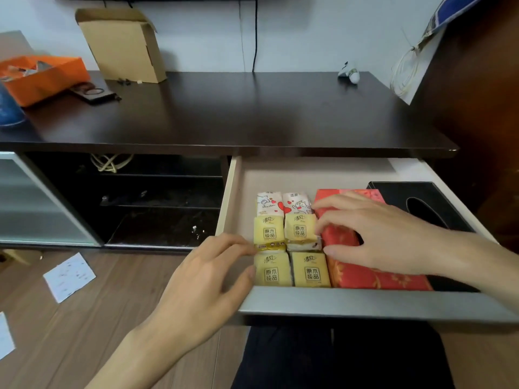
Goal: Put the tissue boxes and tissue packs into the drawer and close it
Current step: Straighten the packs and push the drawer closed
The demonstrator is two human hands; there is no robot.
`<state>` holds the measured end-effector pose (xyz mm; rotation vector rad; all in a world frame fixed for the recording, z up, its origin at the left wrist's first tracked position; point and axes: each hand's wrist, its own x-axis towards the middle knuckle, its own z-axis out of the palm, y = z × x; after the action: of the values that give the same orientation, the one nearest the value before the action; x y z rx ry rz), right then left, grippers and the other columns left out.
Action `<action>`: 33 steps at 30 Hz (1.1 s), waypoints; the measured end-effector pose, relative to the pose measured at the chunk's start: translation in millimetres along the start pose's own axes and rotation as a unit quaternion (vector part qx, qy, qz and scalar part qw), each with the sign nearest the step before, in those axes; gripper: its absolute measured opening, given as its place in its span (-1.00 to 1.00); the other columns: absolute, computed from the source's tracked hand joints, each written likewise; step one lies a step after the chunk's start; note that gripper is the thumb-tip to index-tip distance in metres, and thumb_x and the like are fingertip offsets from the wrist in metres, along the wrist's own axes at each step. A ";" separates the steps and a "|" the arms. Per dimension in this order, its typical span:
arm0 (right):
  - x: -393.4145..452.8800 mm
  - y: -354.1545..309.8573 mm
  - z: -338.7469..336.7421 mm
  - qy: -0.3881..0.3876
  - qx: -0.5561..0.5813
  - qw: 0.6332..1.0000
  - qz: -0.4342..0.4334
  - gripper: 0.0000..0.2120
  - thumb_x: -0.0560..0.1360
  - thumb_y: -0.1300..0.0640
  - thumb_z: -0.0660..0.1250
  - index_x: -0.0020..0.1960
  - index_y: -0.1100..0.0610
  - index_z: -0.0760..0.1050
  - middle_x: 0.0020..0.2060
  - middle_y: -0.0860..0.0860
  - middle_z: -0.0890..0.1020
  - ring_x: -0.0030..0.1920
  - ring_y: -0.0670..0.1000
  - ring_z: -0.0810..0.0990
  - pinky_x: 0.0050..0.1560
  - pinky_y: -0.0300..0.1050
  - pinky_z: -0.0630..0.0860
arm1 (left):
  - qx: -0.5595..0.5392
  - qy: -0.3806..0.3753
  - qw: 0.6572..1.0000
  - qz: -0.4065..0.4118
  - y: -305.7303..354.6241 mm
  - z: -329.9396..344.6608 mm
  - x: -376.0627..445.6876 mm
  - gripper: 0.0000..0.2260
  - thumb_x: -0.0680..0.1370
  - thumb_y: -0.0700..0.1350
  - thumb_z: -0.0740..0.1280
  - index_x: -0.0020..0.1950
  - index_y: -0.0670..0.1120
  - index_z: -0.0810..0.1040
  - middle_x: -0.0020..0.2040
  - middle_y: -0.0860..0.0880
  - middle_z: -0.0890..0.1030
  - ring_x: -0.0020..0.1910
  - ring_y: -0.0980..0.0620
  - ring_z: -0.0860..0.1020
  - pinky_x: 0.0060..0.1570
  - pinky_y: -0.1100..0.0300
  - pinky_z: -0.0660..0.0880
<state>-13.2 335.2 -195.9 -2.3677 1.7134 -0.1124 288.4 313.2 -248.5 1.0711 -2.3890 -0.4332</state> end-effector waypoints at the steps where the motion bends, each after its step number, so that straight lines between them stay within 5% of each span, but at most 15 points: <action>1: -15.4 -1.1 -0.3 0.004 0.017 1.000 0.009 -0.67 0.50 -0.36 0.25 0.22 -0.32 0.49 0.42 -0.44 0.28 0.37 -0.51 0.08 0.30 -0.27 0.28 | 0.011 -0.002 1.000 0.006 1.8 0.7 -2.2 -0.67 0.59 0.19 0.18 0.23 0.09 0.57 0.19 0.26 0.49 0.15 0.27 0.44 0.08 0.37 0.36; 6: -98.6 -4.5 27.8 0.035 0.048 0.994 0.087 -0.28 0.42 -0.63 0.05 0.53 -0.48 0.09 0.53 -0.55 0.00 0.55 -0.42 -0.08 0.35 -0.20 0.22 | 0.105 -0.058 0.992 0.036 8.8 1.9 -8.2 -0.28 0.46 0.50 0.14 0.35 0.00 0.53 0.32 0.10 0.50 0.28 0.11 0.45 0.21 0.15 0.39; 8: -124.0 -2.5 50.2 0.066 0.001 0.990 0.128 -0.21 0.48 -0.60 -0.04 0.63 -0.33 0.00 0.61 -0.42 -0.08 0.61 -0.30 -0.14 0.48 -0.07 0.14 | 0.122 -0.064 0.990 0.036 10.1 2.4 -7.3 -0.20 0.41 0.54 0.16 0.39 -0.02 0.50 0.36 0.06 0.49 0.31 0.06 0.45 0.22 0.09 0.40; 13: -134.8 14.7 83.5 0.212 -0.148 0.958 0.122 -0.19 0.63 -0.37 0.04 0.58 0.25 0.32 0.60 0.16 0.32 0.61 0.17 0.26 0.49 0.24 0.30 | 0.113 -0.028 0.992 0.044 5.5 6.5 -3.7 -0.12 0.36 0.54 0.23 0.46 -0.05 0.42 0.44 0.04 0.43 0.40 0.03 0.40 0.27 0.06 0.39; 17: -112.6 32.7 91.7 0.287 -0.179 0.936 0.095 -0.18 0.61 -0.36 0.13 0.60 0.26 0.28 0.60 0.16 0.32 0.61 0.16 0.27 0.50 0.22 0.32 | 0.121 0.005 0.991 0.050 -7.5 11.0 13.5 -0.02 0.35 0.54 0.25 0.55 -0.11 0.29 0.55 -0.02 0.30 0.53 0.01 0.25 0.42 0.02 0.28; 23: -62.2 68.5 85.4 0.334 -0.180 0.918 0.112 -0.08 0.60 -0.41 0.08 0.67 0.25 0.06 0.66 0.17 0.16 0.66 0.16 0.12 0.62 0.14 0.09 | 0.173 0.060 0.981 0.064 -30.1 20.5 68.3 0.11 0.36 0.54 0.22 0.63 -0.17 -0.04 0.64 -0.11 -0.04 0.61 -0.10 -0.05 0.55 0.00 -0.08; 33: 41.7 129.5 71.7 0.414 -0.105 0.884 0.192 -0.31 0.71 -0.18 -0.07 0.68 0.22 -0.01 0.68 0.13 0.07 0.68 0.09 0.01 0.63 0.09 0.03 | 0.250 0.105 0.962 0.028 -77.5 39.3 170.8 0.02 0.45 0.51 0.05 0.62 -0.21 -0.10 0.64 -0.13 -0.11 0.61 -0.07 -0.11 0.54 -0.07 -0.02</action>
<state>-106.8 266.4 -296.7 -2.1902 2.6443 -1.0490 215.5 136.9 -266.5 1.1815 -2.3809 0.3116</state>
